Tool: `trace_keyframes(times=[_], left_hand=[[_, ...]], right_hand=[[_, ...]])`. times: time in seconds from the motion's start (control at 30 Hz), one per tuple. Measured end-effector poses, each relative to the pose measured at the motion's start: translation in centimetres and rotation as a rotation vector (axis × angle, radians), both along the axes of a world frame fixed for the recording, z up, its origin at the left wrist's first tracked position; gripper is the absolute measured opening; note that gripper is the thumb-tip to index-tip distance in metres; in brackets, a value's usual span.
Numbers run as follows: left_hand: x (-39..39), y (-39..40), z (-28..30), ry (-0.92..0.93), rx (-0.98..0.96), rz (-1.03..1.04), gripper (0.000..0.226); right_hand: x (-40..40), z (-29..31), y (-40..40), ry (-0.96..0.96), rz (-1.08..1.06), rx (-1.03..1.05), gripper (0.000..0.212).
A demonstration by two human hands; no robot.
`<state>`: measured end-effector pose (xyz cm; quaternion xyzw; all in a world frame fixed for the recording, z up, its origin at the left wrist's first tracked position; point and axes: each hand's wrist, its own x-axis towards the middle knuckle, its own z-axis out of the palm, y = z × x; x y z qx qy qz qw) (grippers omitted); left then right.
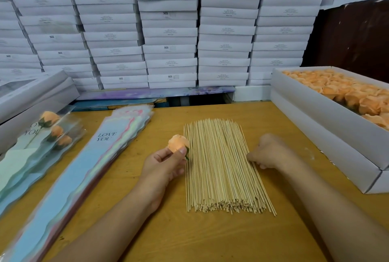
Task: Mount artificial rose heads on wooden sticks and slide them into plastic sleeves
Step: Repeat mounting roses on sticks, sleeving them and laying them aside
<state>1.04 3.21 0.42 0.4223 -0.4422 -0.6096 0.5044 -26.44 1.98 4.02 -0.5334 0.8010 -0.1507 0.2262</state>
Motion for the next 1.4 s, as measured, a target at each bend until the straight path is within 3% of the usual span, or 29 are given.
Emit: trace_keyframes(times=[0.27, 0.63, 0.93, 1.17, 1.4], left_hand=[[0.0, 0.0, 0.0, -0.008, -0.005, 0.006, 0.051], [-0.1, 0.1, 0.1, -0.025, -0.015, -0.005, 0.052], [-0.2, 0.2, 0.2, -0.014, -0.002, 0.002, 0.046], [0.0, 0.1, 0.4, 0.026, 0.033, -0.010, 0.048], [0.0, -0.3, 0.7, 0.207, 0.095, -0.014, 0.034]], right_hand=[[1.1, 0.6, 0.0, 0.191, 0.030, 0.038, 0.016], [1.3, 0.7, -0.3, 0.286, 0.104, 0.072, 0.014], [0.0, 0.1, -0.7, -0.098, -0.006, 0.077, 0.016], [-1.1, 1.4, 0.2, -0.207, -0.015, 0.063, 0.017], [-0.7, 3.3, 1.7, -0.271, 0.143, -0.134, 0.010]])
